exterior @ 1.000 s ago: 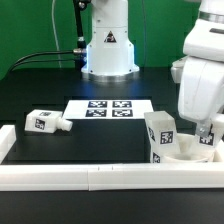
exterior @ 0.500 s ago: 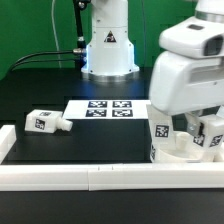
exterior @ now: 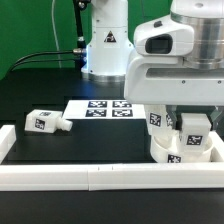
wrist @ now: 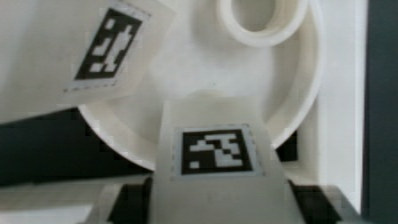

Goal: Assemble stool

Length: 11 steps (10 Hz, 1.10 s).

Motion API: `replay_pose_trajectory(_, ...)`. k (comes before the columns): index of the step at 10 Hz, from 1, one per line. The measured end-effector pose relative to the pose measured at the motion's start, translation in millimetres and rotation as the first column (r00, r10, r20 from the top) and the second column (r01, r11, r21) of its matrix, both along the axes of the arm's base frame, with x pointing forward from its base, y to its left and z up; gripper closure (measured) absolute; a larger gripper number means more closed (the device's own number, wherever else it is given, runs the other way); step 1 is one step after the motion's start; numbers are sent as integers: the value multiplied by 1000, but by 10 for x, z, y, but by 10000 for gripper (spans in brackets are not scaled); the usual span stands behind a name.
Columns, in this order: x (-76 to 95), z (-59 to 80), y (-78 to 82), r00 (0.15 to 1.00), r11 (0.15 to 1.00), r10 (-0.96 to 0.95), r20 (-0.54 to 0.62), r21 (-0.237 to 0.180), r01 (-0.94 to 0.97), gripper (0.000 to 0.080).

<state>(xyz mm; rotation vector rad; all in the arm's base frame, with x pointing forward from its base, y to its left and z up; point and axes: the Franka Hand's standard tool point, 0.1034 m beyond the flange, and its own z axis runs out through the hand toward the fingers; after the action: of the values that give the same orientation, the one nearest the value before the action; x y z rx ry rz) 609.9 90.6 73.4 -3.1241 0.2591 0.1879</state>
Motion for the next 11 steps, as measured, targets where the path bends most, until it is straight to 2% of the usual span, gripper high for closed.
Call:
replay_pose_trajectory(2,7,2,-51,977,977,-212,2,-30,212,465)
replay_pose_trajectory(3,17,12,-99,927,925,-376,12,-56,376,465)
replay_pose_trajectory(5,26,24,-147,806,802,-591,30,-82,591,465)
replay_pose_trajectory(6,15,14,-181,753,749,-657,33,-89,657,465)
replay_pose_trajectory(7,12,6,-193,736,732,-676,37,-88,676,465)
replay_pose_trajectory(8,11,3,-193,711,706,-702,40,-92,702,373)
replay_pose_trajectory(9,10,2,-189,716,711,-697,39,-91,697,373)
replay_pose_trajectory(10,10,2,-189,716,711,-697,39,-91,697,213)
replay_pose_trajectory(11,18,17,-207,727,723,-686,37,-86,686,213)
